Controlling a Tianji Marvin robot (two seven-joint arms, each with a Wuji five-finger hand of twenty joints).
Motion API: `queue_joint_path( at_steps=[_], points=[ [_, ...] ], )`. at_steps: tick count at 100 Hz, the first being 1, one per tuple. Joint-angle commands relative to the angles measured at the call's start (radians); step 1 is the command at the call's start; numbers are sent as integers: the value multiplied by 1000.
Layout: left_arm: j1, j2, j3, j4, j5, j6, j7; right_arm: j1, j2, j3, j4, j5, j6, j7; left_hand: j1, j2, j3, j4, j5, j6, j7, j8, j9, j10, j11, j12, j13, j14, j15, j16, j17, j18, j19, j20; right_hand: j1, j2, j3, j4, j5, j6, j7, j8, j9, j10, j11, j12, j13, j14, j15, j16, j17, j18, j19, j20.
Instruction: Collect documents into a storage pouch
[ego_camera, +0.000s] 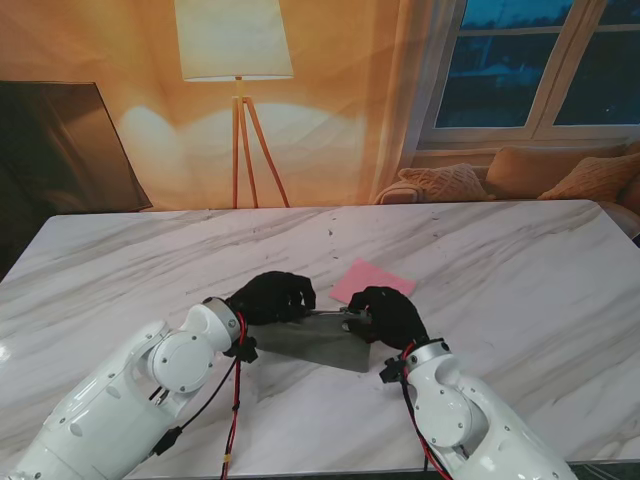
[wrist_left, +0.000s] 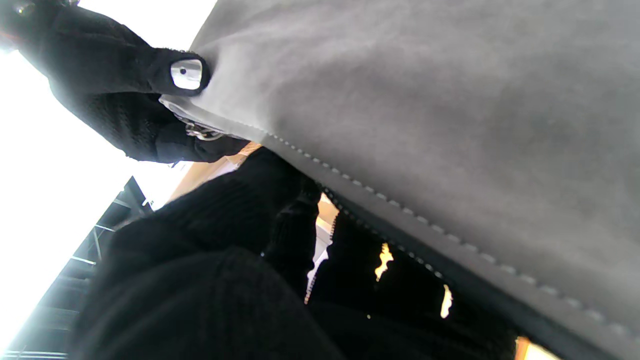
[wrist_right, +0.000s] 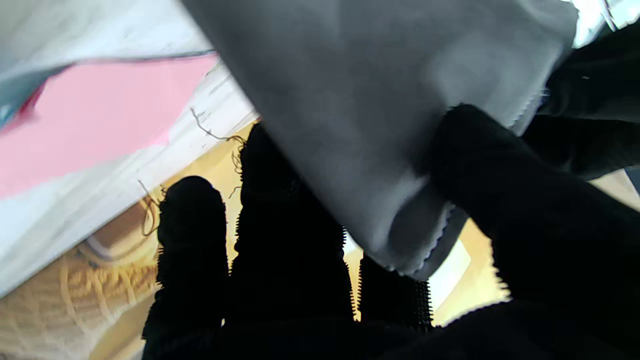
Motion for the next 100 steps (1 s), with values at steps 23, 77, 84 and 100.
queue_joint_path(
  at_steps=[23,77,84,100],
  points=[
    [2,-8,2,4,-5,12,-7,-32,-19,-4,-43,131,-8,69,-5,-30,12,14,11,-1,16,-4,4,-1,20,8,9,84,20,-4,-11,-35,14,8,292,19,56,26,51,-51,-65,-44,30,-32,-45,40,-20,-1,-6,-49,-4,-40,-49,16],
    [-14,-8,1,-6,-6,33,-18,-40,-11,11,-55,215,-46,144,-126,157,-12,146,-179,21,-384,21,-323,-10,-143,-219,-210,34,-248,-114,-155,-67,-102,-74,372,172,46,30,-70,-114,-359,46,18,-34,-75,40,-5,-13,112,-22,46,-51,39,64],
    [-17,-9,2,-2,-17,31,-18,-39,-7,12,-55,218,-50,163,-136,173,-30,157,-205,18,-415,12,-375,-18,-171,-235,-266,15,-319,-146,-174,-71,-129,-78,377,192,36,31,-99,-123,-372,40,11,-33,-78,40,-15,-17,126,-3,41,-60,44,74],
    [-26,-9,4,-2,-51,26,-37,-37,0,13,-58,217,-50,188,-144,183,-50,161,-228,11,-453,4,-440,-28,-216,-264,-347,-16,-460,-219,-206,-83,-186,-83,387,215,15,29,-156,-141,-394,27,20,-25,-66,57,-17,-14,168,30,52,-71,76,106]
  ],
)
